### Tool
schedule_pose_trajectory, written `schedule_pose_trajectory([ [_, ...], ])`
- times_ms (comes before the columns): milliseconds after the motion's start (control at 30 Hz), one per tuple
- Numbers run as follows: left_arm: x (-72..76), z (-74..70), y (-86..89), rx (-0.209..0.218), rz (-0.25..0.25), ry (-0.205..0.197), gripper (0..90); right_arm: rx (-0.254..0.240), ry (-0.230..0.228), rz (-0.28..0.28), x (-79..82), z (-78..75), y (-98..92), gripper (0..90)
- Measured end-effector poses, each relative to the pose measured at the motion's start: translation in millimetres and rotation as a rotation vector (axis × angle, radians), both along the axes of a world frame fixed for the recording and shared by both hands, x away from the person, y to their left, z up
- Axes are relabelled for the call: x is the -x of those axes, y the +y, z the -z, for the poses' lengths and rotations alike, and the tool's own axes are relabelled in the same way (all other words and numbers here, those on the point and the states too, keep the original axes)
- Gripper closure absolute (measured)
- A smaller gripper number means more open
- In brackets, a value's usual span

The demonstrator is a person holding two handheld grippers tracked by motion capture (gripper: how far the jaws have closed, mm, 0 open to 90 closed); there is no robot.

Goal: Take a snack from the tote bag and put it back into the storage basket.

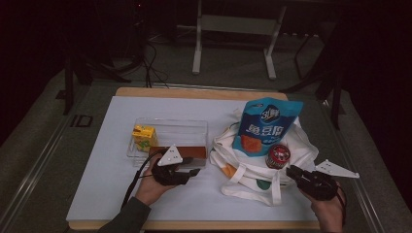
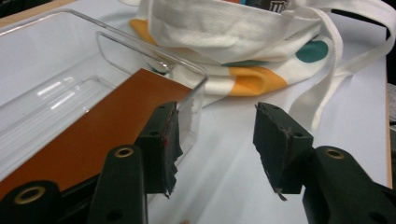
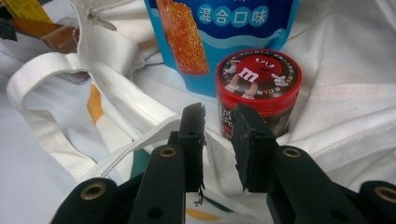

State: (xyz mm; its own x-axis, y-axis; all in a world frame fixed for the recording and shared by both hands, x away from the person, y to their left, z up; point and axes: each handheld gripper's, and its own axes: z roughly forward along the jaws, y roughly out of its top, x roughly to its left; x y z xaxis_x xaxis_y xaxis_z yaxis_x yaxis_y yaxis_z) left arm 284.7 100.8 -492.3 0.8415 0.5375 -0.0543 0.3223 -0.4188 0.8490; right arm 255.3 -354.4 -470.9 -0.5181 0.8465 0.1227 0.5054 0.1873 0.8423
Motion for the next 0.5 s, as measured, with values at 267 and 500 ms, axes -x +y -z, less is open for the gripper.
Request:
schedule_pose_trajectory([
  [267,4.5,11.2,-9.3,-0.02,0.021,-0.006,51.7,0.027,0.002,0.011,-12.7,-7.3,2.5,67.0],
  [500,5.5,22.5,-18.9,-0.067,0.048,-0.013,51.4,0.027,0.004,0.004,-24.4,-12.3,3.1,65.0],
])
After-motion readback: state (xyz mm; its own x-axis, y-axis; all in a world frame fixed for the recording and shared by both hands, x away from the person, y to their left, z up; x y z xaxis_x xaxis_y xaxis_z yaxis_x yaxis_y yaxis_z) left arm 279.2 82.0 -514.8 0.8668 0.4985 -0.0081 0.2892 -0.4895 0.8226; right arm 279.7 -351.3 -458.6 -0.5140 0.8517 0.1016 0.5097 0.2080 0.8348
